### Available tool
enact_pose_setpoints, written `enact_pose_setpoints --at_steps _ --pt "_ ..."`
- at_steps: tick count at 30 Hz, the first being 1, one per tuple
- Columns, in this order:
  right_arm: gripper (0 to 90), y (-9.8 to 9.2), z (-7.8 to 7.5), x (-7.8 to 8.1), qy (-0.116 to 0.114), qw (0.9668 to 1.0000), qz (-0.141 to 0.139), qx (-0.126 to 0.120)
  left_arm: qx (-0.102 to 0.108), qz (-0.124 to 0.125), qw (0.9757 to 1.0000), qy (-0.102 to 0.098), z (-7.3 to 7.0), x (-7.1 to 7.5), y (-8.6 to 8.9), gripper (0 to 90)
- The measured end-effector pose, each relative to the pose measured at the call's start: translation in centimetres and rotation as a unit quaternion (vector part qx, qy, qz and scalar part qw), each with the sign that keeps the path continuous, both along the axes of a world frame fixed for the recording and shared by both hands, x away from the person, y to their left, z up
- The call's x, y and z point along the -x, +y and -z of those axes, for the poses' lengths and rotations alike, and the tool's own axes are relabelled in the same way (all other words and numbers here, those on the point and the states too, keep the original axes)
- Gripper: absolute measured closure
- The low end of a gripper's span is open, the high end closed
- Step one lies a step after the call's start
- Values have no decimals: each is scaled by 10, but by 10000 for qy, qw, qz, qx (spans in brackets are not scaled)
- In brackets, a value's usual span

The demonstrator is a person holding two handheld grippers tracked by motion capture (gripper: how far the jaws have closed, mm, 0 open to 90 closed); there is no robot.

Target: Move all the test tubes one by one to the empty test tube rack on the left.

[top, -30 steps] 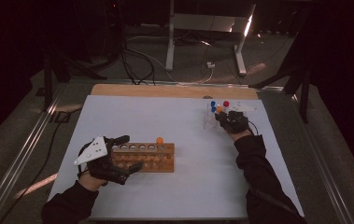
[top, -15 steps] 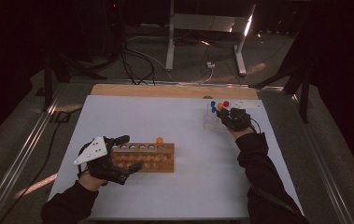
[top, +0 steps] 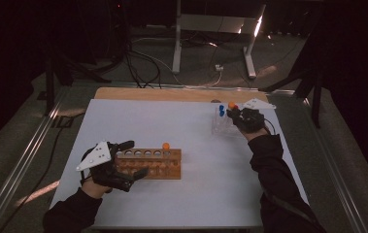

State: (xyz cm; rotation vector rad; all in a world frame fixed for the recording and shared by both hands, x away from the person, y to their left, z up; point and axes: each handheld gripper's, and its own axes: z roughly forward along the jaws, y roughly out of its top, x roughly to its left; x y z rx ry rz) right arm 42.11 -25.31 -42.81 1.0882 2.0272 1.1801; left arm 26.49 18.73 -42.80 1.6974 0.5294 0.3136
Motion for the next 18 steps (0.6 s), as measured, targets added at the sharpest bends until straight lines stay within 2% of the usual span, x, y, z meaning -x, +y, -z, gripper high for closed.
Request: enact_pose_setpoints --at_steps 8,13,16,18 --pt "752 -4 -22 4 -149 9999 10 30 -6 25 10000 -26 -2 1 -1 7" --pt "752 -3 -40 12 -267 9996 -105 -13 12 58 10000 -39 -5 1 -2 6" --pt "751 2 -49 18 -278 9993 -254 -55 21 124 9999 36 -8 0 -4 7" --pt "752 7 -53 22 -291 9988 -385 -57 59 193 9997 155 -11 -1 -5 7"
